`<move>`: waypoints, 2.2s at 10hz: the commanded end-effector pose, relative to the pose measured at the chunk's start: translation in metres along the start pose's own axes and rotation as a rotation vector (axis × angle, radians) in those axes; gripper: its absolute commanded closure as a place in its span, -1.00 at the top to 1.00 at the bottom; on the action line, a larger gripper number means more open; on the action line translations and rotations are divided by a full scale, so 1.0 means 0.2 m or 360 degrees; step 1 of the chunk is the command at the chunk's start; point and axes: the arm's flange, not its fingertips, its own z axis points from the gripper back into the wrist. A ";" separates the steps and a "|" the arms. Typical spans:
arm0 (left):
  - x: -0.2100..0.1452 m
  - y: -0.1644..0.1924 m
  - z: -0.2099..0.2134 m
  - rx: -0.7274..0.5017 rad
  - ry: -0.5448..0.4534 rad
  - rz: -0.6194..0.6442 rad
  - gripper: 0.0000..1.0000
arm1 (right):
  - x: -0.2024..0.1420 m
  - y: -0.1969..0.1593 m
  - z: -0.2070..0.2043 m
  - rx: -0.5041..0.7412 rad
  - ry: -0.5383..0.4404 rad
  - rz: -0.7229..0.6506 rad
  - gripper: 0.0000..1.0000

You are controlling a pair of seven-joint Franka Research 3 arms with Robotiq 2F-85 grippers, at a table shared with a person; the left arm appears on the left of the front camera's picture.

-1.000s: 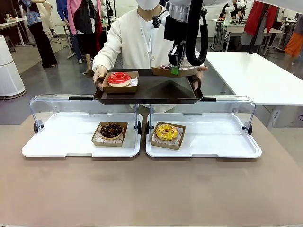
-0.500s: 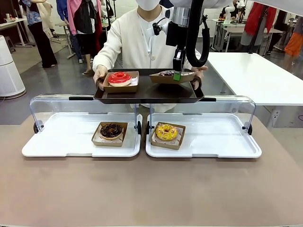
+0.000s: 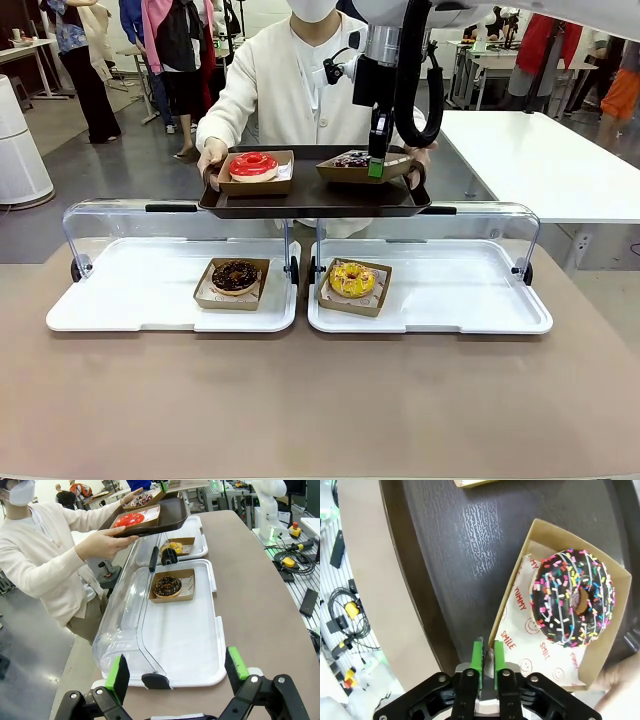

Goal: Provide the desired donut to the person.
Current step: Place the picked Paper togo box onto the Handle tray extended by the person.

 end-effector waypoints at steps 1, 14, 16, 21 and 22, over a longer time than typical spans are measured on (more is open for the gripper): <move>0.01 0.00 0.00 0.0001 -0.0003 -0.0004 1.00 | -0.01 0.00 -0.01 -0.0026 -0.0007 0.0034 0.38; 0.01 0.00 0.00 0.0001 -0.0003 -0.0004 1.00 | -0.17 0.25 0.24 0.0122 0.0084 0.0226 1.00; 0.01 0.00 0.00 0.0001 -0.0003 -0.0004 1.00 | -0.42 0.38 0.37 0.0094 0.0116 0.0281 1.00; 0.01 0.00 0.00 0.0001 -0.0003 -0.0004 1.00 | -1.19 0.52 0.37 0.0094 0.0042 0.0259 1.00; 0.01 0.00 0.00 0.0001 -0.0003 -0.0004 1.00 | -1.30 0.50 0.32 0.0081 0.0004 0.0233 1.00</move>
